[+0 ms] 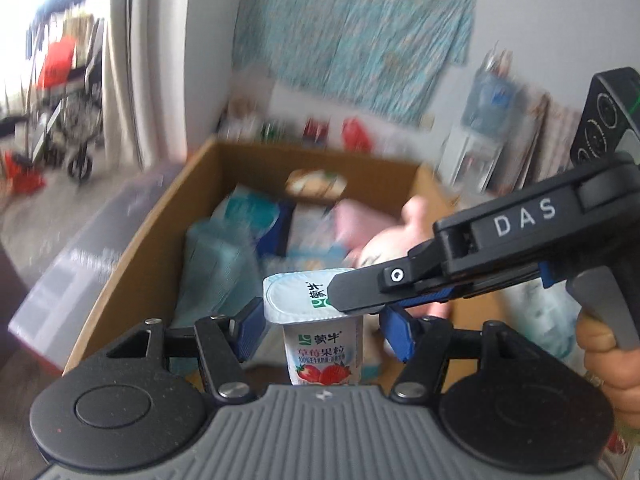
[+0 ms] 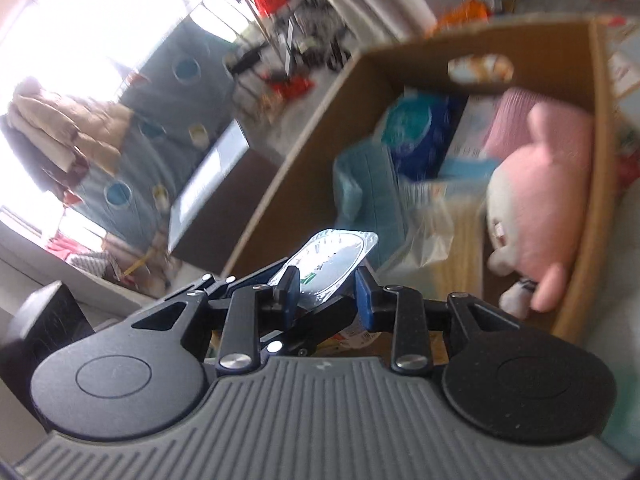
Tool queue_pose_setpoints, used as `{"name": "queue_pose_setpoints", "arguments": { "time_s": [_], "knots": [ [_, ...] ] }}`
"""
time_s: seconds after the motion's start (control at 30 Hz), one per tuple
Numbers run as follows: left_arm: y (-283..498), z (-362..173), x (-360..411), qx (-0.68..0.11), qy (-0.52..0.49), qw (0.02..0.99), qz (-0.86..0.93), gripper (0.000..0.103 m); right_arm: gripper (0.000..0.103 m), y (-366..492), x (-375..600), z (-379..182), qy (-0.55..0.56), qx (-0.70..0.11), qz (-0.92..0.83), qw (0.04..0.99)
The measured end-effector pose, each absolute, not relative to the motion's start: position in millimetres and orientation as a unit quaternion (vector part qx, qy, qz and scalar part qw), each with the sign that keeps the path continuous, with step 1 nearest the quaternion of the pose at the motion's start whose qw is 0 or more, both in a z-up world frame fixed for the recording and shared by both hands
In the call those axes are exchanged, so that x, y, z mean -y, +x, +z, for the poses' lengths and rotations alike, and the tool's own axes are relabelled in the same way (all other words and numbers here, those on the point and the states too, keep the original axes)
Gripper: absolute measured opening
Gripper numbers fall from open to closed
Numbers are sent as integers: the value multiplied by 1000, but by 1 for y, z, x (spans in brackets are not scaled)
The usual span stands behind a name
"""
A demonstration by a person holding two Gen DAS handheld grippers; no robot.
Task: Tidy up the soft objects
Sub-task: 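Lift the yogurt cup with the right tool and carry it over the box, then lower the yogurt cup into the box and open the right tool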
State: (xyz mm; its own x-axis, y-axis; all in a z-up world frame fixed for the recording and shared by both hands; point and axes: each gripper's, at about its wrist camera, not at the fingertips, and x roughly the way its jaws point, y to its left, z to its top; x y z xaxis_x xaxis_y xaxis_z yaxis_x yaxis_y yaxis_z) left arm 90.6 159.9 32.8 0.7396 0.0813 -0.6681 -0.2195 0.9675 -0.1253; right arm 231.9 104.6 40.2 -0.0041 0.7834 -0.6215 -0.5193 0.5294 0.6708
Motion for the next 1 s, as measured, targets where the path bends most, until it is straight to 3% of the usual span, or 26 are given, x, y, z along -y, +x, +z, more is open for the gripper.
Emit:
{"name": "queue_pose_setpoints", "arguments": {
  "time_s": [0.47, 1.0],
  "knots": [
    [101, -4, -209, -467, -157, 867, 78, 66, 30, 253, -145, -19, 130, -615, 447, 636],
    [83, 14, -201, -425, -146, 890, 74, 68, 34, 256, -139, -27, 148, -621, 435, 635]
  ]
}}
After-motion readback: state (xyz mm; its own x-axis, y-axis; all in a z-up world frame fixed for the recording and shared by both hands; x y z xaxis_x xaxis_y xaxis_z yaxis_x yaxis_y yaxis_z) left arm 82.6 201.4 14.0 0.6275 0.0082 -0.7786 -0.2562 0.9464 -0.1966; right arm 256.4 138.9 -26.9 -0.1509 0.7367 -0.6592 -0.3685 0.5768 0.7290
